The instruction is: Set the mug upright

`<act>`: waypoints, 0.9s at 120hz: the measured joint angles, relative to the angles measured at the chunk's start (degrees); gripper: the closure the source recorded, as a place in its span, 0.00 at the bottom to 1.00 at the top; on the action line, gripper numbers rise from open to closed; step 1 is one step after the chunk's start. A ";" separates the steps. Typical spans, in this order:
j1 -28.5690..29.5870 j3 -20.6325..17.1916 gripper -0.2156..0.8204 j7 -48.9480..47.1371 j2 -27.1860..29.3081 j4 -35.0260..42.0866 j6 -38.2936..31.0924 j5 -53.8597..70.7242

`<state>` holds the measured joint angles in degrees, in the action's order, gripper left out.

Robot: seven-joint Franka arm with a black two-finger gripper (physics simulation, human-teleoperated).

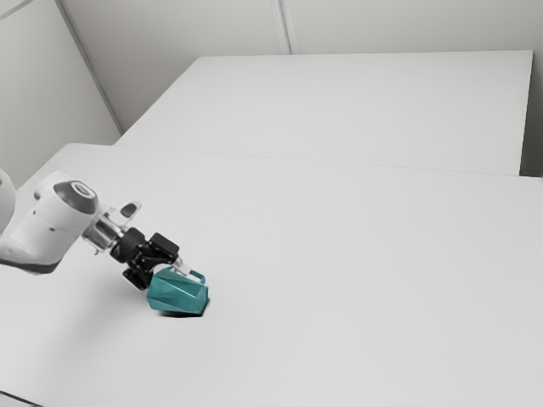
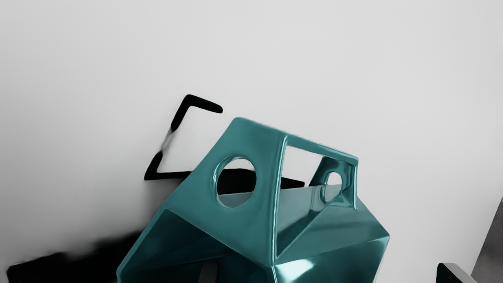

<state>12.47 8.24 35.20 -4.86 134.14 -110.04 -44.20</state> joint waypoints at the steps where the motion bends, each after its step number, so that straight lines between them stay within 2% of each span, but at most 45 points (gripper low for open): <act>1: 0.04 0.00 0.21 0.13 0.00 0.13 0.01 -0.23; 24: 1.19 0.03 0.23 3.13 0.45 1.21 0.31 -3.84; 46: 1.68 0.03 0.47 5.71 1.25 1.48 0.67 -4.82; 68: 1.69 0.11 0.63 7.75 2.23 1.49 1.22 -5.05; 85: 1.76 0.12 0.80 9.00 2.69 1.42 1.66 -5.09; 108: 1.45 0.11 0.90 10.35 3.19 1.41 2.21 -5.11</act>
<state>13.92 8.34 45.55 -1.67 135.55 -107.83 -49.31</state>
